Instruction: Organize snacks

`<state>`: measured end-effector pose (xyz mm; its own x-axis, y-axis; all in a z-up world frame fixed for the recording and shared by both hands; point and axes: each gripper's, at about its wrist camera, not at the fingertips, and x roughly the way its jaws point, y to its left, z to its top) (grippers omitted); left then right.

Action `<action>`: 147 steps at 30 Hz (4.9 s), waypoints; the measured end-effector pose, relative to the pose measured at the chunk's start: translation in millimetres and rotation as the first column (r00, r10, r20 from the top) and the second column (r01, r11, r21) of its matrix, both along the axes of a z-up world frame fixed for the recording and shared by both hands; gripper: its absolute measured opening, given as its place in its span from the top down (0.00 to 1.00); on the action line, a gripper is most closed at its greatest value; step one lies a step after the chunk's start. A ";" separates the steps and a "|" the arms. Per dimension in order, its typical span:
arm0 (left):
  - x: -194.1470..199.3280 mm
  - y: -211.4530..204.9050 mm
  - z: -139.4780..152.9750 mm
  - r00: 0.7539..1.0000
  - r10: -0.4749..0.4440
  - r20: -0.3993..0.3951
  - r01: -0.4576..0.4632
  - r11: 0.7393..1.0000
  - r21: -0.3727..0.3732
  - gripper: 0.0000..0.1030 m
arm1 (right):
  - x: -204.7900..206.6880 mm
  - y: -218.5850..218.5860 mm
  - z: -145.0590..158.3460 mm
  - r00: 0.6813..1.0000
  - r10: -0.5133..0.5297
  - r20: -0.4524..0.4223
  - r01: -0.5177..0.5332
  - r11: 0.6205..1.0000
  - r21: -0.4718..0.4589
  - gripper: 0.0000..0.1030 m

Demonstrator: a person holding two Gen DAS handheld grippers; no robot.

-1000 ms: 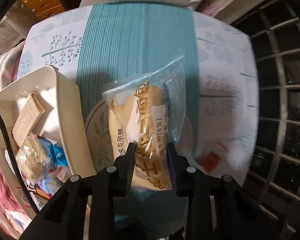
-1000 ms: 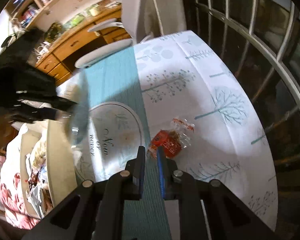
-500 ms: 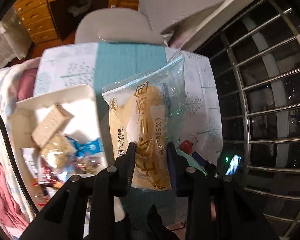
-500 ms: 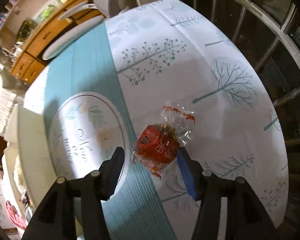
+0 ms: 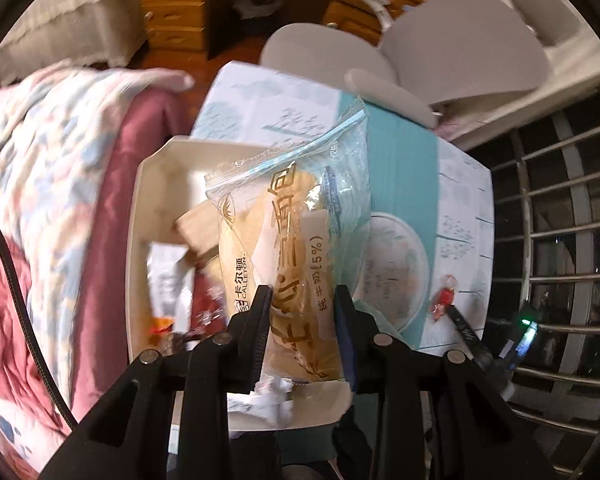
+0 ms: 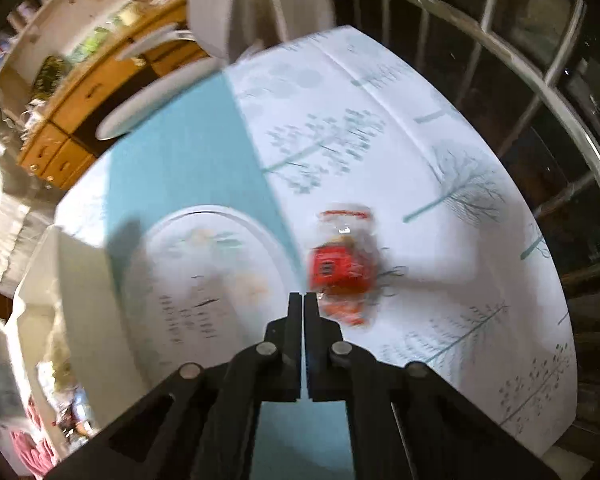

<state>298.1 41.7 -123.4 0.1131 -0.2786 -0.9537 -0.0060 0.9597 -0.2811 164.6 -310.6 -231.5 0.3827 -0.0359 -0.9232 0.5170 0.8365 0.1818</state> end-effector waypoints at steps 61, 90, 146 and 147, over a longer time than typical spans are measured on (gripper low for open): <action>-206.1 13.8 -3.1 0.913 0.244 0.328 -0.279 0.958 0.064 0.19 | 4.8 -35.0 -38.2 0.983 0.165 -0.076 -0.159 0.984 0.077 0.26; -234.1 36.9 2.6 0.923 0.241 0.301 -0.292 0.946 0.139 0.19 | -9.1 132.3 59.0 0.677 0.676 0.290 -0.720 0.691 0.069 0.46; -360.0 -91.0 91.1 0.880 -0.094 0.466 0.004 0.982 0.191 0.01 | -290.1 53.0 178.7 0.880 0.433 0.197 -0.412 0.900 -0.140 0.00; -361.5 -93.1 93.2 0.874 -0.095 0.476 0.000 0.981 0.195 0.01 | -289.7 51.3 176.3 0.879 0.436 0.193 -0.417 0.899 -0.133 0.00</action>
<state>-63.4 -51.4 -30.2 0.5618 -0.1212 -0.8183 0.1313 0.9897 -0.0565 -125.1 -259.3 -55.1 0.5647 0.1007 -0.8191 0.0640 0.9842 0.1651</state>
